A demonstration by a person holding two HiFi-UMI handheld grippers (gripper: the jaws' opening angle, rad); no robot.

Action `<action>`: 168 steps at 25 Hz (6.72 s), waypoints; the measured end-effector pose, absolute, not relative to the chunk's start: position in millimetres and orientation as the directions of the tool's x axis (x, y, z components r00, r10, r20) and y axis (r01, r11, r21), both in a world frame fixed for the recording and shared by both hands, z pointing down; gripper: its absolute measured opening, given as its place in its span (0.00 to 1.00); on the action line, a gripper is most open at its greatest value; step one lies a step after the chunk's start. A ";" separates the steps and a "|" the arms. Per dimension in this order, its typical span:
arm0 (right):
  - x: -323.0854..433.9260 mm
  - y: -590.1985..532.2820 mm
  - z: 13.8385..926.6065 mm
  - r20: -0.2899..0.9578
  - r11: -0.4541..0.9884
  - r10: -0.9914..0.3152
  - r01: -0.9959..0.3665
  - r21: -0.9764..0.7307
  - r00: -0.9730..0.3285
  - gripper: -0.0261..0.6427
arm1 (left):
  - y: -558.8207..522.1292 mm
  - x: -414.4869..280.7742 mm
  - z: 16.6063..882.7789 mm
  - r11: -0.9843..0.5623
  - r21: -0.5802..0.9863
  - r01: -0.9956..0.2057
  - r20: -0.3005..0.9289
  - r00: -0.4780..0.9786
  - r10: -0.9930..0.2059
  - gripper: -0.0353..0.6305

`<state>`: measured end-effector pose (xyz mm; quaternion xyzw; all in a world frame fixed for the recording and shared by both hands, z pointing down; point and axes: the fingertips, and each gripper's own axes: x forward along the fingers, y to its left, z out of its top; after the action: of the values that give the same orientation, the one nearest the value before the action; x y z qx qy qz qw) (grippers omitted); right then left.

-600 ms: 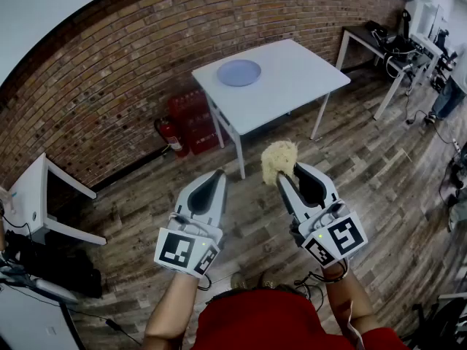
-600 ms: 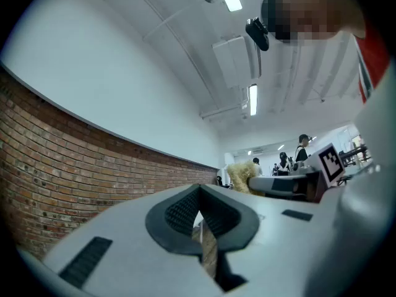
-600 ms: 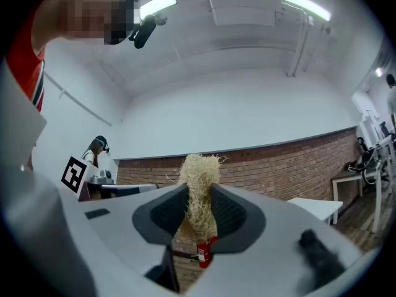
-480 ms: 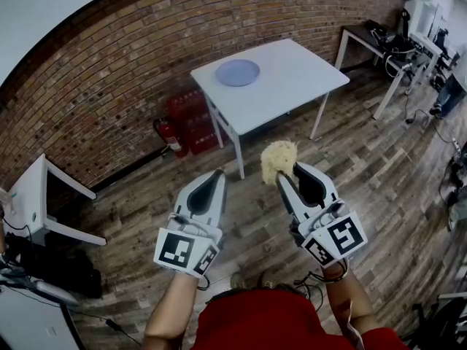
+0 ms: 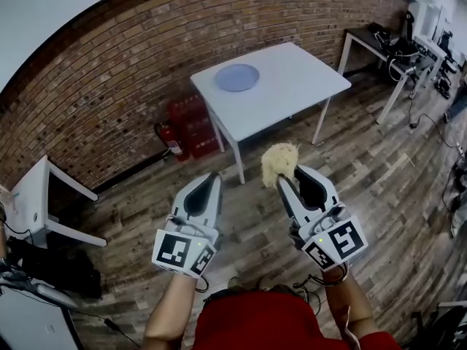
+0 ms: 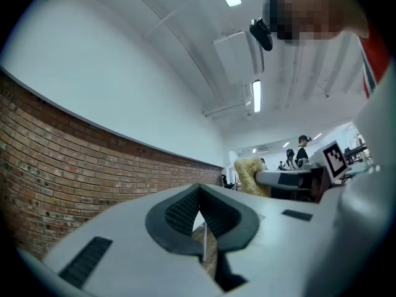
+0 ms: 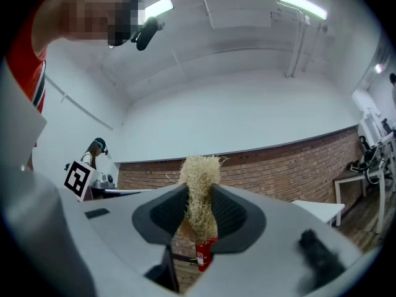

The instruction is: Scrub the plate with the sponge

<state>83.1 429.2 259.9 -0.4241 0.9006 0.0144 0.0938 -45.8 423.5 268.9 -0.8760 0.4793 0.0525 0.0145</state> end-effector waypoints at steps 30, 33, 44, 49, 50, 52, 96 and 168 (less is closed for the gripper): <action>79.0 249.6 272.2 -0.125 0.628 -0.774 -0.778 -0.030 -0.621 0.22 | 239.0 -78.1 286.9 -0.477 0.038 -0.878 -0.110 0.471 -0.875 0.07; 68.4 214.4 272.2 -0.122 0.617 -0.783 -0.786 -0.032 -0.610 0.22 | 201.4 -91.9 284.8 -0.480 0.028 -0.877 -0.113 0.474 -0.873 0.07; 25.1 100.7 283.4 -0.083 0.569 -0.821 -0.822 -0.031 -0.565 0.22 | 72.0 -144.1 293.6 -0.505 0.040 -0.862 -0.102 0.499 -0.860 0.07; 21.5 64.4 286.1 -0.058 0.555 -0.831 -0.832 -0.020 -0.553 0.22 | 33.3 -149.3 302.1 -0.510 0.057 -0.858 -0.085 0.505 -0.859 0.07; 20.9 57.9 287.0 -0.054 0.554 -0.832 -0.832 -0.018 -0.553 0.22 | 26.4 -150.4 304.3 -0.508 0.060 -0.859 -0.081 0.503 -0.861 0.07; 19.1 45.0 291.2 -0.049 0.557 -0.830 -0.830 -0.017 -0.556 0.22 | 14.0 -152.2 309.5 -0.502 0.061 -0.863 -0.073 0.497 -0.865 0.07; -13.4 -342.1 427.4 0.304 0.722 -0.672 -0.690 0.062 -0.676 0.22 | -311.3 -157.2 524.5 -0.029 0.323 -0.946 0.574 0.220 -0.789 0.33; 34.6 -405.0 593.8 0.848 0.611 -0.421 -0.791 0.002 -0.323 0.22 | -314.3 -127.8 618.5 0.222 0.383 -0.897 0.817 0.216 -0.535 0.13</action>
<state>34.6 -405.0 593.8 -0.3861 0.7850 -0.2126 -0.4354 -127.8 -314.3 618.5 -0.5969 0.5994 -0.1804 -0.5019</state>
